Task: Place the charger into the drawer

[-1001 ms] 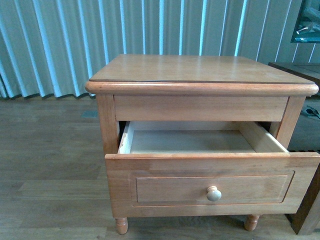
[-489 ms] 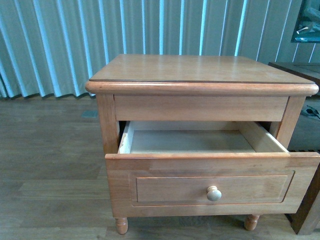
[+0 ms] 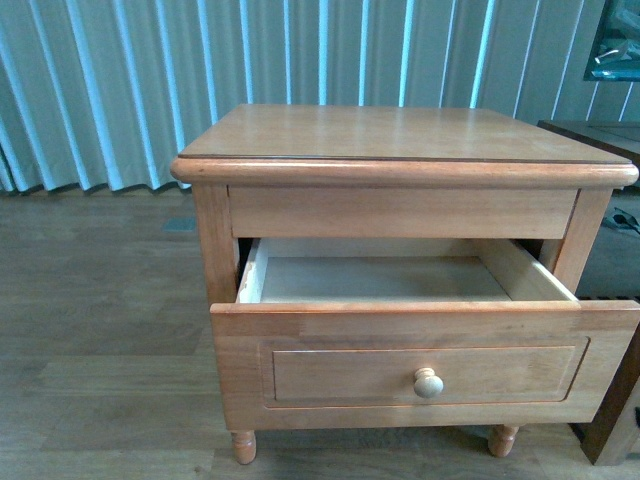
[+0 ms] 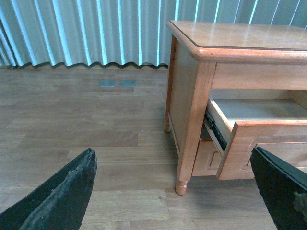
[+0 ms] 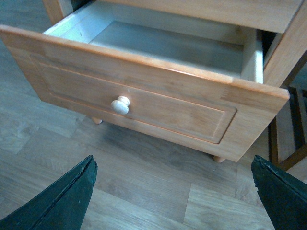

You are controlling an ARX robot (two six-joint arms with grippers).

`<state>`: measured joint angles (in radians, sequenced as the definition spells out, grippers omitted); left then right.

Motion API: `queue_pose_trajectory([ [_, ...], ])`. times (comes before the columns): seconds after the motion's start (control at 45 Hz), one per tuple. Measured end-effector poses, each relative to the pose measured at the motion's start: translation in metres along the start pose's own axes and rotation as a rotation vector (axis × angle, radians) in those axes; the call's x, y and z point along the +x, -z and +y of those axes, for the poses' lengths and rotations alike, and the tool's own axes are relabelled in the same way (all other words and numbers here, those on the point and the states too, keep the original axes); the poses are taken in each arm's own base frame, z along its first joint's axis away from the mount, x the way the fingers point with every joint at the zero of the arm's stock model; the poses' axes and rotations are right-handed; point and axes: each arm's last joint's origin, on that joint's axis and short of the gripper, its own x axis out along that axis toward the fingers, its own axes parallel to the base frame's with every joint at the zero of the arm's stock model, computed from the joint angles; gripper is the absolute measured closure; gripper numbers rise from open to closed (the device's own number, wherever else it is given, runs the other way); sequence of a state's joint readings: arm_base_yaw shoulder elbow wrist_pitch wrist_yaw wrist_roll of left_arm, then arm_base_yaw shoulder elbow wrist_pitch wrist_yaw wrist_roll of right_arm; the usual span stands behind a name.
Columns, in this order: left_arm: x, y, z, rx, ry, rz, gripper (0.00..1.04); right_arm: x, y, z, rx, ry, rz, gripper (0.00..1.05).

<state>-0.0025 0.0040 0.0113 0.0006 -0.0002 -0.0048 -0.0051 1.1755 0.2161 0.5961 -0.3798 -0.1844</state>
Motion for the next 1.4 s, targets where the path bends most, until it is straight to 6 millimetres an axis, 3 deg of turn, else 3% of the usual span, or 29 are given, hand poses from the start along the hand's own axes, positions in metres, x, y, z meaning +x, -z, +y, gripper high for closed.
queue_pose_trajectory([
  [0.356,0.000,0.000,0.000,0.000,0.000,0.000,0.06,0.035,-0.010,0.015,-0.028,-0.047,0.067,0.08],
  [0.912,0.000,0.000,0.000,0.000,0.000,0.000,0.06,0.121,-0.017,0.044,-0.012,-0.055,0.141,0.08],
  [1.401,0.000,0.000,0.000,0.000,0.000,0.000,0.06,0.191,-0.045,0.035,0.015,0.008,0.098,0.08],
])
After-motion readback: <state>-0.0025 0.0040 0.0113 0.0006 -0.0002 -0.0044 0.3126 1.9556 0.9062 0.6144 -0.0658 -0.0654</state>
